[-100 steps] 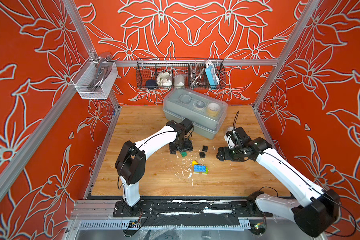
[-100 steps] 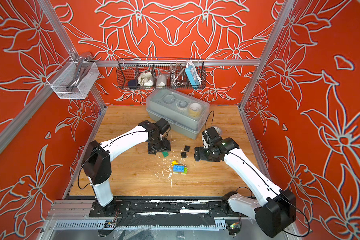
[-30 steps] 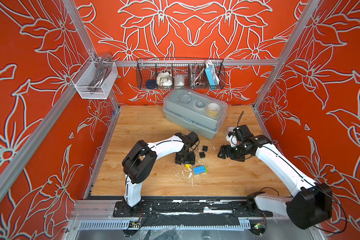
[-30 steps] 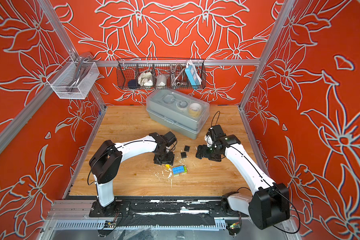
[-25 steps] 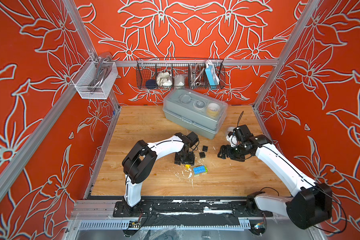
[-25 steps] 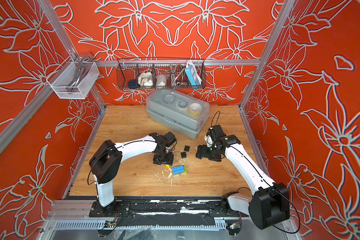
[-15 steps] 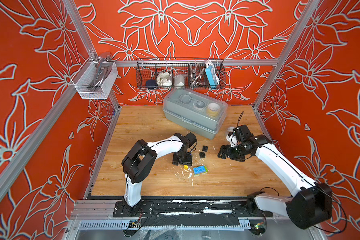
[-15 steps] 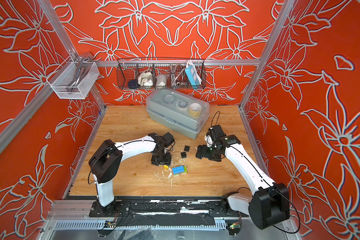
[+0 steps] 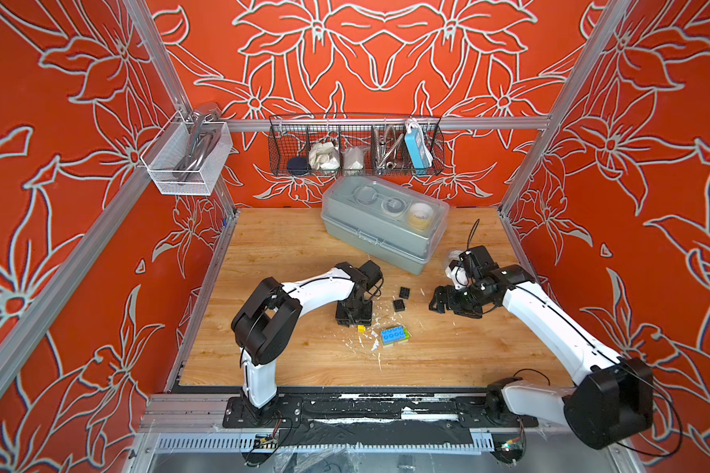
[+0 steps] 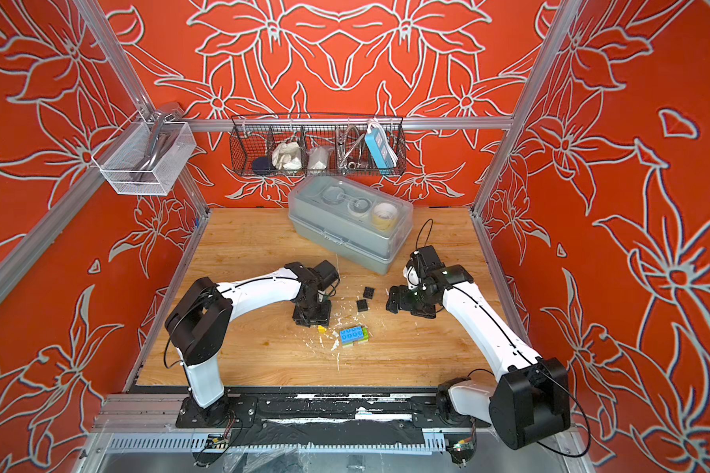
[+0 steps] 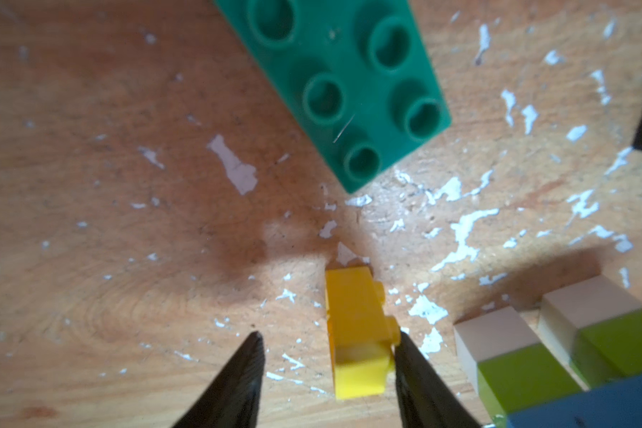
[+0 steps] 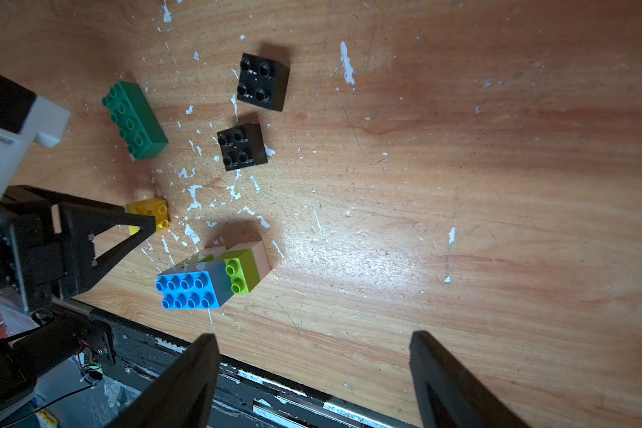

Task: Assemble a giraffe with lego
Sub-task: Adjust the lego brick at the center of the board.

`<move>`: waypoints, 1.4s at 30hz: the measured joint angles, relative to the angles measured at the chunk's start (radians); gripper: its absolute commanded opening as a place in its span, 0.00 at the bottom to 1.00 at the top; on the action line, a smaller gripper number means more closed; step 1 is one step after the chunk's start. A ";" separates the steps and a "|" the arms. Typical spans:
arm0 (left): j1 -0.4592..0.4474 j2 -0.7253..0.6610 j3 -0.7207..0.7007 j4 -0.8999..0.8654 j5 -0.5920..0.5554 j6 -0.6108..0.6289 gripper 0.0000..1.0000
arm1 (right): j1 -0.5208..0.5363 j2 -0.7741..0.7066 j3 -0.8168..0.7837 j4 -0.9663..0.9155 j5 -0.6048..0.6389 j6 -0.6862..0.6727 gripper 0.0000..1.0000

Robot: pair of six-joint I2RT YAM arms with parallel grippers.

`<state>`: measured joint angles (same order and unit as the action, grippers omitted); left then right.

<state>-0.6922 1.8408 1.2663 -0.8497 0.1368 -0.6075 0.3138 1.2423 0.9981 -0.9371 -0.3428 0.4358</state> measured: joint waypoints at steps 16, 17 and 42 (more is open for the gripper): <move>0.022 -0.039 -0.060 0.030 0.017 -0.003 0.42 | 0.000 0.002 0.000 0.003 0.000 0.000 0.84; 0.024 -0.039 -0.063 0.032 0.018 -0.002 0.42 | 0.000 0.002 0.000 0.002 0.000 0.000 0.84; 0.124 -0.103 -0.208 0.130 0.109 -0.025 0.00 | 0.000 0.002 0.000 0.002 0.000 0.000 0.83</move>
<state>-0.5682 1.7382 1.0584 -0.7193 0.2455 -0.6327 0.3138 1.2438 0.9981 -0.9348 -0.3428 0.4358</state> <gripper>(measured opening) 0.186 0.836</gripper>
